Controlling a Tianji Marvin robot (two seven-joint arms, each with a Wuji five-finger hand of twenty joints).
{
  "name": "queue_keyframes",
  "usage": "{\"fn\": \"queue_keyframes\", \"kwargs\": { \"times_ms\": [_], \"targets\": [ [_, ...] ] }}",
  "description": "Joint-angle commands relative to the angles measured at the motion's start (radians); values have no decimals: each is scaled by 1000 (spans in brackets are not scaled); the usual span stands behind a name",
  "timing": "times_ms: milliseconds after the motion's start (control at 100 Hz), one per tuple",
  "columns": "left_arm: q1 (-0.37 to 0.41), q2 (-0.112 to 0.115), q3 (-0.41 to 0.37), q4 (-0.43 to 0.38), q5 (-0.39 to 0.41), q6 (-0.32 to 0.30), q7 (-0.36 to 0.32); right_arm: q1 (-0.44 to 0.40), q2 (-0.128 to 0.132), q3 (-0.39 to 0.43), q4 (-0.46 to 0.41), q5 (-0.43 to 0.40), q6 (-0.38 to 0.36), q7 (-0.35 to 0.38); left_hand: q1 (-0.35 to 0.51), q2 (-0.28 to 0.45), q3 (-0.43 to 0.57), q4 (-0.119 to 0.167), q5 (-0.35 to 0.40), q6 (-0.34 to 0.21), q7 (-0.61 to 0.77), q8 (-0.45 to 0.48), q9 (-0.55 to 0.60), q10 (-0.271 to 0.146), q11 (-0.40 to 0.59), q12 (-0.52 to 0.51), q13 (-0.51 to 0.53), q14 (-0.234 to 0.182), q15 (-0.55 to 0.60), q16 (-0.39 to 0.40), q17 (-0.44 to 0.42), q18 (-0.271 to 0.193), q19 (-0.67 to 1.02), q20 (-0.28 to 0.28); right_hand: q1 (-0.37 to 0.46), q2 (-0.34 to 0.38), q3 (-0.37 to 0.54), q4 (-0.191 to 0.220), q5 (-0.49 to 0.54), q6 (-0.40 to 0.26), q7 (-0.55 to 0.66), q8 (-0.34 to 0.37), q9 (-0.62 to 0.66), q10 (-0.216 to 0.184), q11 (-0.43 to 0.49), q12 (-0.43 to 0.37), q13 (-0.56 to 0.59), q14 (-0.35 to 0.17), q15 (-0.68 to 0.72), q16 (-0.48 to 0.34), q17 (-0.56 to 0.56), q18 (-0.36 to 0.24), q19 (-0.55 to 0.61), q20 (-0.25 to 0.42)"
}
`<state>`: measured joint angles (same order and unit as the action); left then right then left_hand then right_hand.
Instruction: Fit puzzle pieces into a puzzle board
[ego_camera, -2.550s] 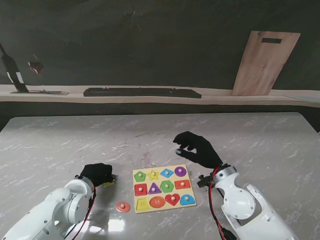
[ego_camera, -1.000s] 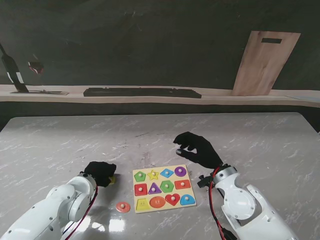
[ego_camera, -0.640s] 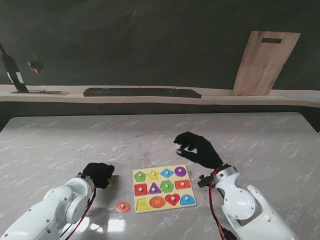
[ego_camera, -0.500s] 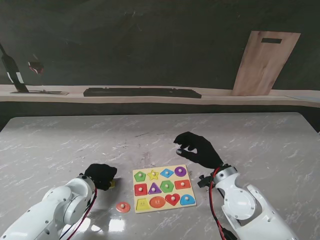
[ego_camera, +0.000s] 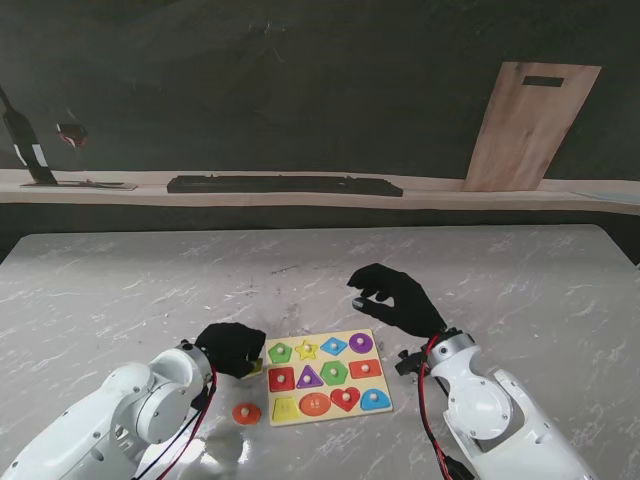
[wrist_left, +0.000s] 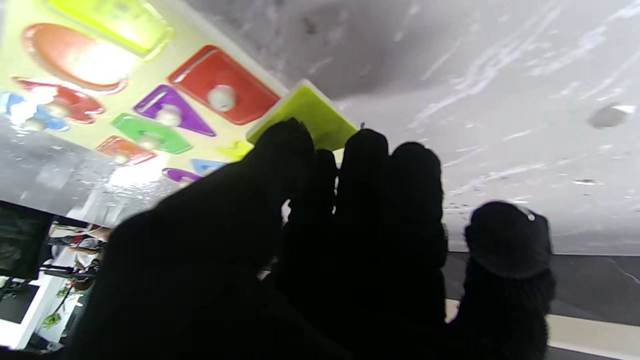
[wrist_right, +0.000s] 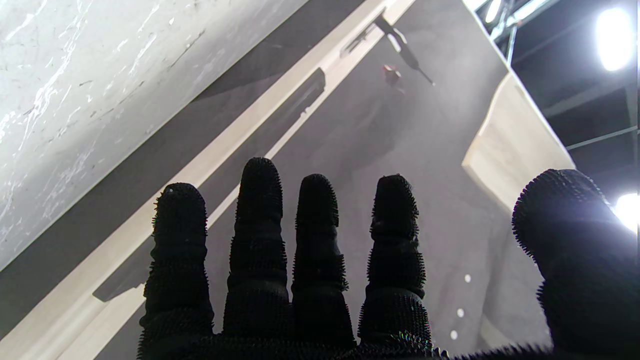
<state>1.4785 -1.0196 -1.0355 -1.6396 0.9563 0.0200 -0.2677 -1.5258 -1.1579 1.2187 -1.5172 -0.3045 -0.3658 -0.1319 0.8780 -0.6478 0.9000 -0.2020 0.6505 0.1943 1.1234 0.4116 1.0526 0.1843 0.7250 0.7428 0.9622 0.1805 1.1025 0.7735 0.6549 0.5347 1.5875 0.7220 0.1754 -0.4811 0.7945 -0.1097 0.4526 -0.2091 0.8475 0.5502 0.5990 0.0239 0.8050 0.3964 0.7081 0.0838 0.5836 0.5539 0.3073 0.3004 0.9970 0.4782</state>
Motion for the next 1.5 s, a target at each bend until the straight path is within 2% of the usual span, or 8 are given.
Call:
{"fn": "queue_keyframes", "kwargs": {
  "times_ms": [0, 170, 360, 630, 950, 1100, 1140, 1490],
  "targets": [
    [-5, -7, 12, -22, -1, -6, -19, -7, -3, -2, -7, -4, -2, -2, -9, -20, 57, -36, 23, 2, 45, 25, 23, 60, 31, 21, 40, -22, 44, -6, 15, -152, 60, 5, -19, 20, 6, 28, 20, -26, 1, 0, 25, -6, 4, 9, 8, 2, 14, 7, 5, -4, 19, 9],
    [-9, -7, 38, -43, -79, 26, -61, -7, -3, -2, -7, -4, -2, -2, -9, -22, 60, -40, 25, 10, 45, 30, 25, 65, 48, 27, 45, -13, 58, -6, 26, -143, 69, 4, -20, 20, 6, 28, 19, -25, 0, 0, 25, -6, 3, 9, 9, 2, 14, 8, 4, -5, 18, 9],
    [-2, 4, 61, -91, -130, 80, -146, -13, -2, 1, -11, -9, -11, -4, -9, -22, 65, -37, 25, 19, 44, 36, 24, 71, 59, 31, 49, -7, 70, -7, 38, -132, 78, 4, -20, 19, 6, 29, 20, -26, 0, 0, 25, -5, 3, 9, 8, 2, 13, 7, 4, -5, 18, 9],
    [17, 21, 85, -166, -167, 212, -257, -24, -1, 4, -19, -13, -17, -5, -15, -30, 75, -36, 29, 32, 44, 44, 35, 77, 79, 32, 67, 0, 86, -15, 69, -121, 101, 5, -19, 20, 6, 29, 21, -26, 1, 1, 26, -5, 3, 9, 9, 2, 13, 7, 4, -6, 18, 9],
    [-29, 20, 154, -129, -212, 266, -245, -27, -2, 8, -18, -14, -19, -10, -53, 0, 58, -38, 61, 26, 46, 47, 42, 84, 149, 39, 102, -1, 124, -30, 125, -120, 150, -4, -19, 19, 6, 29, 22, -25, 0, 1, 26, -5, 3, 9, 9, 3, 13, 8, 4, -5, 18, 9],
    [-53, 19, 184, -117, -205, 269, -239, -30, -3, 16, -14, -16, -26, -17, -80, 42, 37, -18, 95, 7, 58, 47, 50, 89, 182, 15, 123, 0, 144, -48, 150, -117, 178, -21, -19, 20, 5, 29, 24, -25, 0, 1, 27, -6, 3, 9, 9, 3, 13, 8, 4, -4, 18, 9],
    [-56, 19, 189, -116, -202, 271, -238, -30, -4, 18, -13, -15, -28, -18, -79, 53, 27, 0, 100, 3, 64, 38, 51, 92, 190, -3, 125, 3, 147, -55, 151, -115, 182, -28, -19, 20, 5, 29, 22, -25, -1, 1, 25, -5, 2, 9, 9, 2, 13, 8, 4, -4, 18, 9],
    [-101, 16, 248, -85, -181, 294, -222, -34, -5, 27, -13, -11, -34, -24, -87, 81, 16, 16, 120, -13, 84, 42, 70, 94, 208, -14, 144, 5, 161, -61, 174, -111, 200, -32, -19, 21, 4, 29, 18, -28, -1, 1, 26, -5, 2, 9, 9, 1, 13, 8, 4, -4, 18, 9]
  ]
}}
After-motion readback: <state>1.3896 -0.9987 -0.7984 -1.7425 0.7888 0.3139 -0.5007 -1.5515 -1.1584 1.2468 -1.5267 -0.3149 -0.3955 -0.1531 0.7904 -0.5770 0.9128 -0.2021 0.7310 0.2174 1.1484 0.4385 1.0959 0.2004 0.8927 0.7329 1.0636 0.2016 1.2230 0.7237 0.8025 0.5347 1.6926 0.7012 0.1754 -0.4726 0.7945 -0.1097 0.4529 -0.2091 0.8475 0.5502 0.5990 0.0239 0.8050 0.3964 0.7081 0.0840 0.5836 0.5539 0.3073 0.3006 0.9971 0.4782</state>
